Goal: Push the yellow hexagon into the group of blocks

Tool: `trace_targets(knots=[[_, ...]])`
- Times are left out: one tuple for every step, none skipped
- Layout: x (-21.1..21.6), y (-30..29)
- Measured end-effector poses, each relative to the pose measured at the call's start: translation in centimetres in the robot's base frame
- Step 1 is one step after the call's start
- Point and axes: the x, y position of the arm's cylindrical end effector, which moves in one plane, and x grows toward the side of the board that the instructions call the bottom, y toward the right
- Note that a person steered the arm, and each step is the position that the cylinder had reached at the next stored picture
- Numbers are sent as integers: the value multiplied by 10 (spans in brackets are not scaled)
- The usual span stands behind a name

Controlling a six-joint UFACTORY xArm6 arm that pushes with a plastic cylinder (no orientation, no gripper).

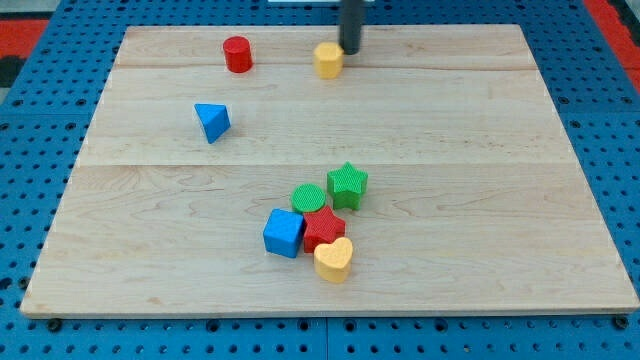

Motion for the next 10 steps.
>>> trace_targets(knots=[[69,-28],[116,-33],[120,-34],[103,-38],[102,-70],[147,-84],[198,-86],[181,-82],[170,-125],[210,-147]])
